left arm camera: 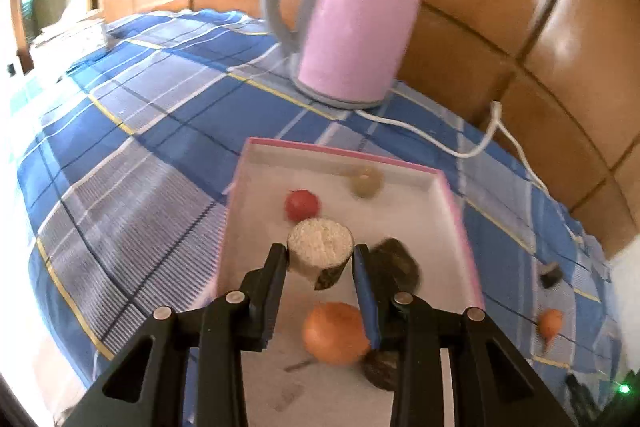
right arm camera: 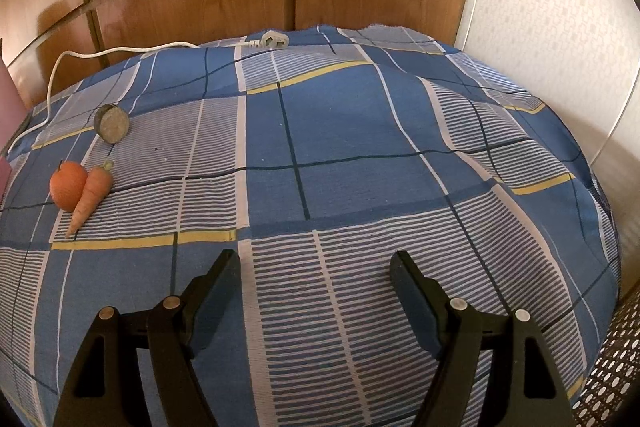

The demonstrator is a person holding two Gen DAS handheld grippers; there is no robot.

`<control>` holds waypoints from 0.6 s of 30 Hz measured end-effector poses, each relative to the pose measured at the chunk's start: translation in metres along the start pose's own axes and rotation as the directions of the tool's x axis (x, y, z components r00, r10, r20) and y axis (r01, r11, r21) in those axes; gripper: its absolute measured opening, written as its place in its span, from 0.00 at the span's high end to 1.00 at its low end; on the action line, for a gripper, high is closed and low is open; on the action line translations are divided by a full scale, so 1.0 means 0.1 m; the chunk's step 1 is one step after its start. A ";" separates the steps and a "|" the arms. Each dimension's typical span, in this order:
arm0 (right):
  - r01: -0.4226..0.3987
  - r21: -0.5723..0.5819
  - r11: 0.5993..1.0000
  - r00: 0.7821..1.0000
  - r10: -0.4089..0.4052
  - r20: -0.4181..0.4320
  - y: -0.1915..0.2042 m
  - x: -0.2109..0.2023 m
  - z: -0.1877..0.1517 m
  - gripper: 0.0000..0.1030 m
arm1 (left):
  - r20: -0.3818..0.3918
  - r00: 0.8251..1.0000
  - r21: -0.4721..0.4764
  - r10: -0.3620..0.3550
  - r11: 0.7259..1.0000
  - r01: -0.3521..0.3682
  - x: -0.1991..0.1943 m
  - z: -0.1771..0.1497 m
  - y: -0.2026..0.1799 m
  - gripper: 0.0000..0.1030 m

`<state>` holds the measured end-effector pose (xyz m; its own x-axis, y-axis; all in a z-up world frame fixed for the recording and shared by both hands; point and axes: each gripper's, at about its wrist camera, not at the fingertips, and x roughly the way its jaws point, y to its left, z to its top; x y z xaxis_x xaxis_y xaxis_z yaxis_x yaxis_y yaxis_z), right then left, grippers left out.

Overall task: Organize fruits
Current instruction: 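Carry the pale slice into the tray and open the left gripper, then lift the open left tool away from the tray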

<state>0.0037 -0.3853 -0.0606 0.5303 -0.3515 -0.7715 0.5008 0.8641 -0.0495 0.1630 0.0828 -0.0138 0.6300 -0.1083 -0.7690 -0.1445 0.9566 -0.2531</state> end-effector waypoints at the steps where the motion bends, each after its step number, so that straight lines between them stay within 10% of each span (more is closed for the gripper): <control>1: 0.000 -0.001 1.000 1.000 0.000 -0.001 0.00 0.00 0.00 0.24 | 0.002 1.000 -0.008 -0.007 1.000 0.007 0.00 0.00 0.02 0.61; 4: 0.002 -0.003 1.000 1.000 -0.002 -0.002 0.00 0.00 0.00 0.24 | 0.027 1.000 -0.011 0.004 1.000 -0.004 -0.06 -0.04 0.06 0.48; 18: 0.006 -0.005 1.000 1.000 -0.006 -0.004 0.01 -0.01 0.00 0.24 | 0.102 0.995 0.077 0.006 0.997 -0.014 -0.59 -0.50 -0.21 0.45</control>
<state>0.0039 -0.3847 -0.0598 0.5247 -0.3555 -0.7735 0.5007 0.8637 -0.0573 0.0910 0.0552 0.0072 0.7039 -0.0741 -0.7064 -0.0941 0.9760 -0.1962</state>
